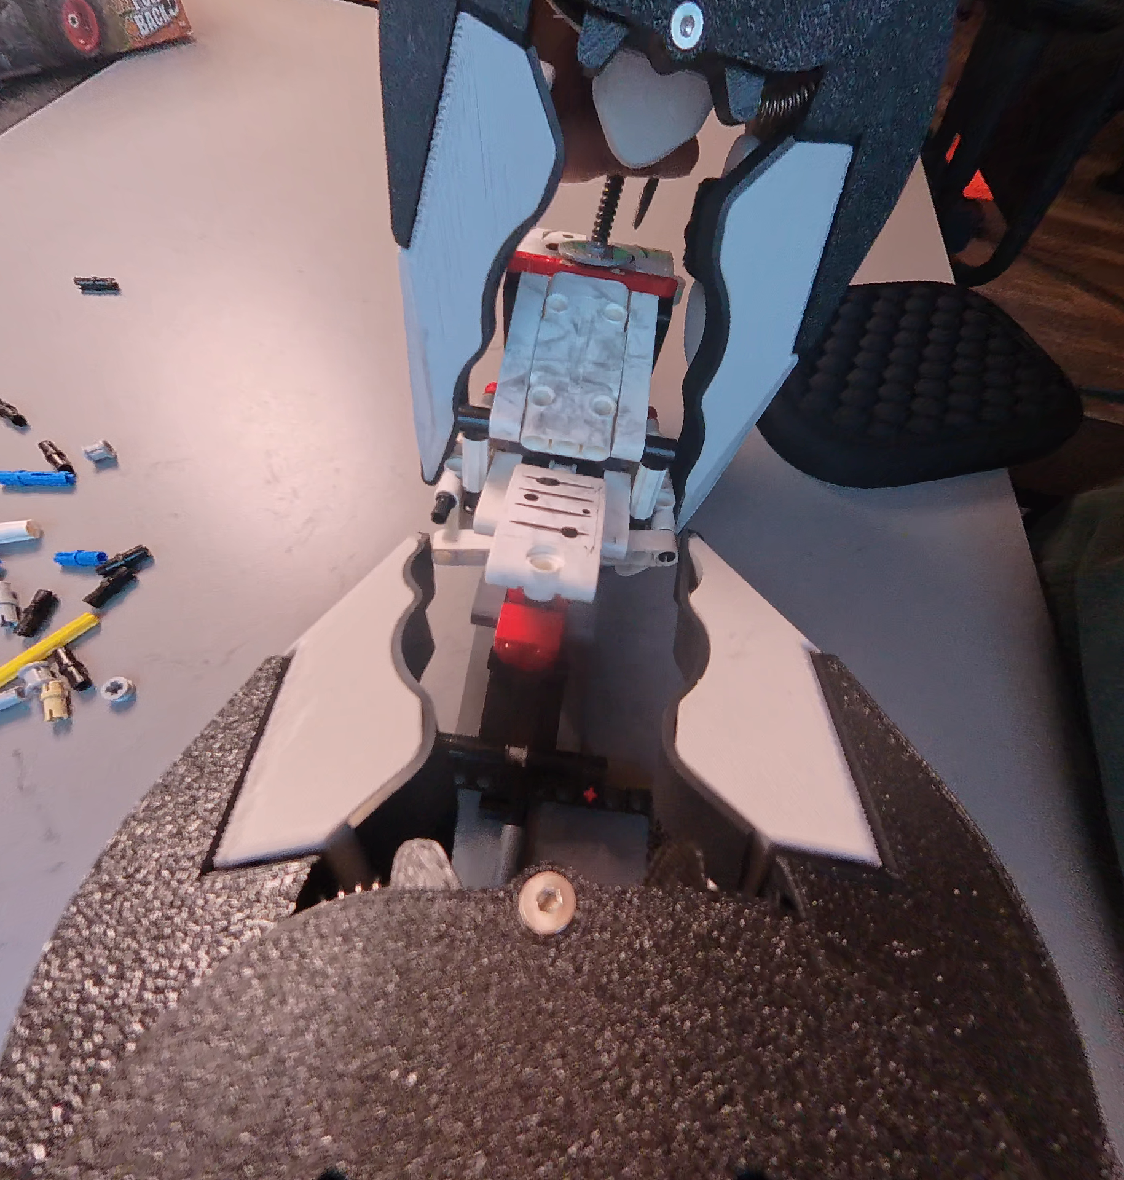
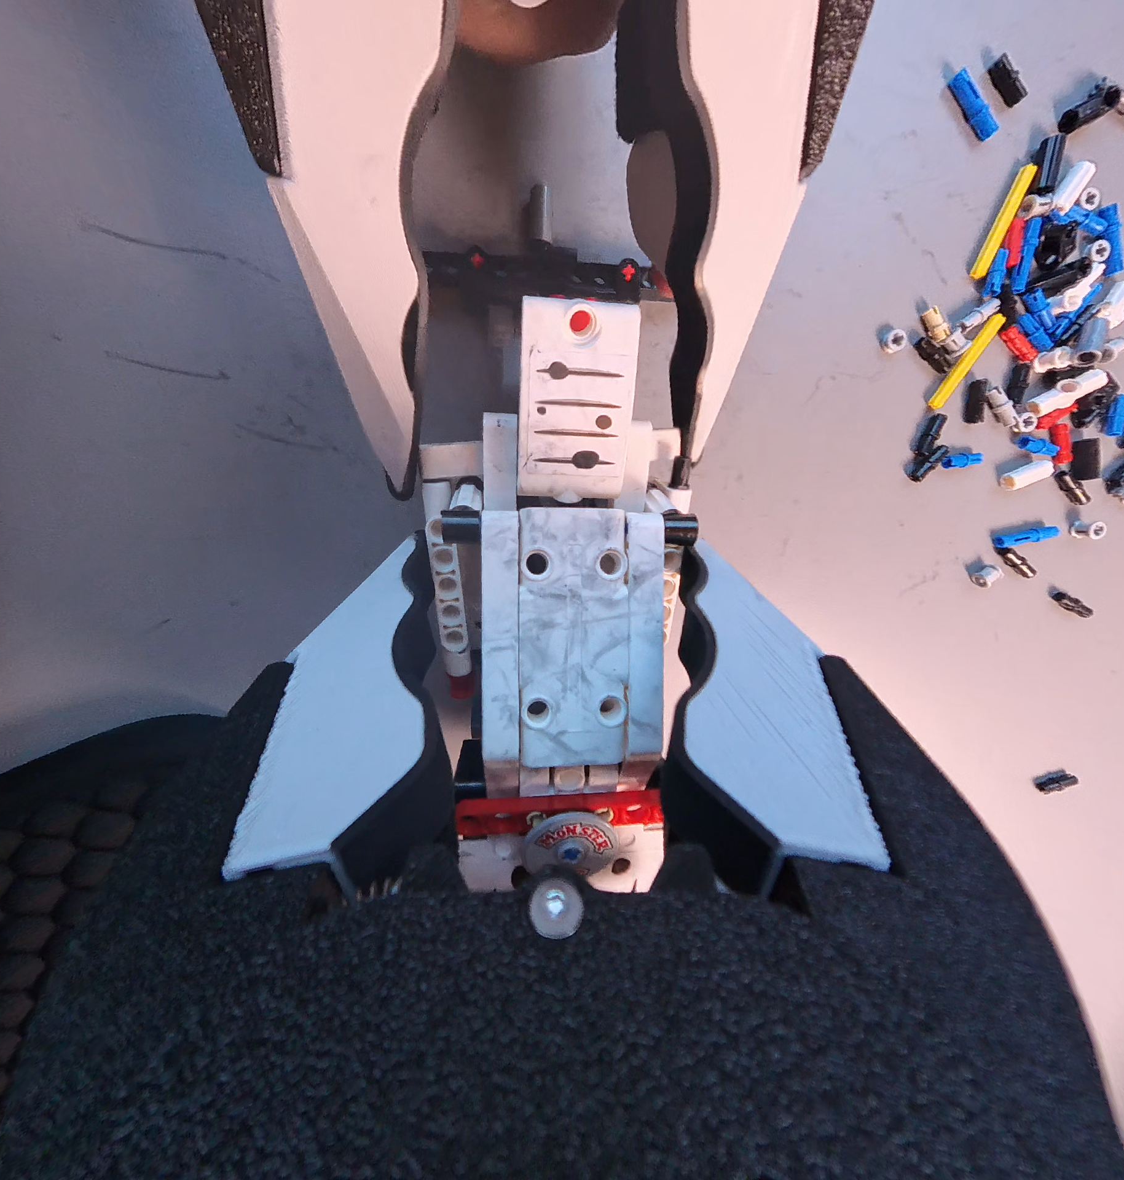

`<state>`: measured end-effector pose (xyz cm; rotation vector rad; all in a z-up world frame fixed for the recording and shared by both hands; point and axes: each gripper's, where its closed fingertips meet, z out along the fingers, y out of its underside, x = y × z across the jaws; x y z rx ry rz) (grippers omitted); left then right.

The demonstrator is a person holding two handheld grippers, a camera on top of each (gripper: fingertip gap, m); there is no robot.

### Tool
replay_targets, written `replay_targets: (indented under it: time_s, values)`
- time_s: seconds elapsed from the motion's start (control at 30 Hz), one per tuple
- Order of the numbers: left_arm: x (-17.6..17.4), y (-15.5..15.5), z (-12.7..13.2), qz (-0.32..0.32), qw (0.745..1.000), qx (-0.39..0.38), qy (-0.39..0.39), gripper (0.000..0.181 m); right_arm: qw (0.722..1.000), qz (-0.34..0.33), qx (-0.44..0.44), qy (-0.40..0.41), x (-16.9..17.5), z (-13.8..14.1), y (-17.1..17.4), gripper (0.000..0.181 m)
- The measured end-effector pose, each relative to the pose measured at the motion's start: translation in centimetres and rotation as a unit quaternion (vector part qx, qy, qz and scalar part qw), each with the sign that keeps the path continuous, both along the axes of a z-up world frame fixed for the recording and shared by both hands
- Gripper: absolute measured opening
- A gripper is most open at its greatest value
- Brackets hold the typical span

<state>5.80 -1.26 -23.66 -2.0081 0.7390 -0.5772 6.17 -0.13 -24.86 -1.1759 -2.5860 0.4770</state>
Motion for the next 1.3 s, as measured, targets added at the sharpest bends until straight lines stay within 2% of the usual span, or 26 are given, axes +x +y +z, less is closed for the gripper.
replay_targets:
  time_s: [0.13,0.27,0.5,0.73,0.83,0.97,1.07,1.17,1.3]
  values:
    - [-1.4,-0.5,-0.8,0.006,1.000,0.000,0.015,0.074,1.000,-0.002,0.006,-0.003,0.8,0.0,0.9,0.077]
    - [-1.0,-1.2,-0.6,-0.015,1.000,0.004,0.009,0.075,1.000,-0.004,0.011,-0.004,0.8,0.0,0.8,0.077]
    - [-0.9,-1.4,-1.5,-0.023,0.999,-0.012,0.036,0.076,1.000,-0.001,0.003,0.001,0.6,0.0,0.7,0.079]
    - [-2.4,-2.4,-1.7,-0.012,0.998,-0.014,0.057,0.076,1.000,0.014,0.001,0.010,1.3,0.0,1.0,0.079]
    - [-3.5,-2.6,0.5,-0.013,0.999,0.037,0.029,0.076,1.000,0.020,-0.002,0.013,1.8,0.0,1.3,0.079]
    - [-5.7,-3.1,6.9,-0.020,0.982,0.098,-0.162,0.076,1.000,0.020,-0.004,0.018,2.1,0.0,1.6,0.080]
    - [-8.1,-3.2,10.2,-0.013,0.960,0.129,-0.248,0.076,0.999,0.019,-0.006,0.035,1.8,0.5,1.5,0.080]
    - [-9.1,-3.5,11.7,-0.011,0.950,0.150,-0.275,0.076,0.998,0.014,-0.023,0.053,1.6,1.5,1.2,0.083]
    - [-9.6,-3.5,11.6,-0.002,0.955,0.157,-0.253,0.076,0.997,0.007,-0.028,0.074,1.7,2.5,1.0,0.085]
